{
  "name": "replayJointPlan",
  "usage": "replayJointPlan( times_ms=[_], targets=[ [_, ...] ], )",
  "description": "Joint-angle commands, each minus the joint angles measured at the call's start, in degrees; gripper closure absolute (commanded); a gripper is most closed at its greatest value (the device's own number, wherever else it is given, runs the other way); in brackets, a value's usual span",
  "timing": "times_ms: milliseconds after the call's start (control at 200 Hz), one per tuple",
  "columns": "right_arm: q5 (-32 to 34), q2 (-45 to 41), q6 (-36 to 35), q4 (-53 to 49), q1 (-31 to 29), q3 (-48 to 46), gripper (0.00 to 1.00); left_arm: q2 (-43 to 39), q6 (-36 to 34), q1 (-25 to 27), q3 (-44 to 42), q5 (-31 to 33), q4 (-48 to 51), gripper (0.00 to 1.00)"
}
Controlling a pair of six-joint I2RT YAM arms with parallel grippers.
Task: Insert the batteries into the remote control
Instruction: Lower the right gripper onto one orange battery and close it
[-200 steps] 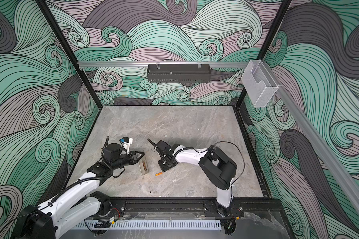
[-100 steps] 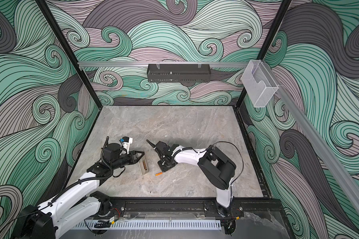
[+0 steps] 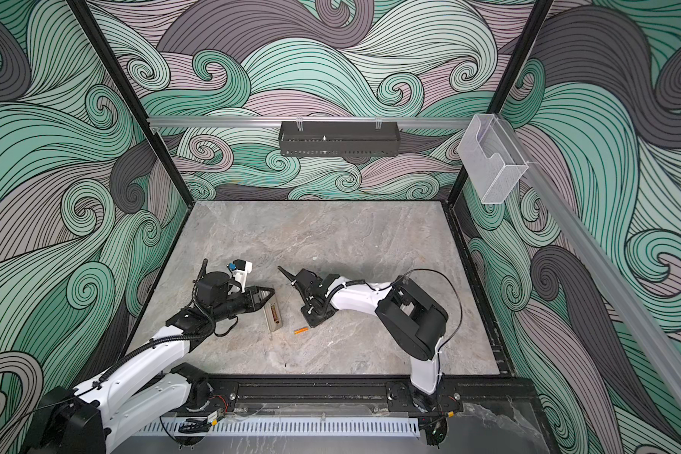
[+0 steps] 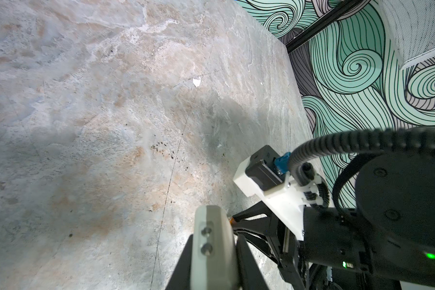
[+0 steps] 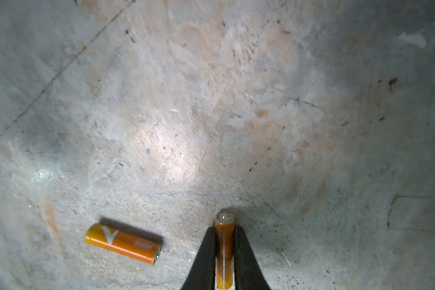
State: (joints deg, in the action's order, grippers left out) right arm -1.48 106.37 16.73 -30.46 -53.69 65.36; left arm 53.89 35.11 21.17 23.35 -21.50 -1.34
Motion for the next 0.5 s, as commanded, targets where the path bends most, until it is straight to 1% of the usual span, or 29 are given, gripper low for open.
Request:
replayJointPlan(
  times_ms=[0, 100, 185, 310, 495],
  targets=[
    [1.5, -1.6, -1.0, -3.2, 0.9, -1.9, 0.90, 0.5, -0.3, -0.5, -0.2, -0.8, -1.8, 1.00],
    [1.2, -3.0, -2.0, -3.7, 1.2, -2.3, 0.96, 1.0, -0.3, -0.5, -0.2, -1.4, -2.4, 1.00],
    [1.1, -4.1, -2.7, -4.6, 1.3, -2.4, 0.98, 1.4, -0.2, -0.5, -0.1, -1.8, -2.8, 1.00],
    [0.4, -6.0, -3.0, -5.4, 1.3, -3.4, 0.99, 1.7, -0.3, -0.5, -0.2, -2.2, -3.3, 1.00],
    [0.2, -6.3, -3.3, -7.2, 1.3, -4.4, 0.99, 2.1, -0.1, -0.5, -0.2, -3.0, -4.2, 1.00]
  ],
)
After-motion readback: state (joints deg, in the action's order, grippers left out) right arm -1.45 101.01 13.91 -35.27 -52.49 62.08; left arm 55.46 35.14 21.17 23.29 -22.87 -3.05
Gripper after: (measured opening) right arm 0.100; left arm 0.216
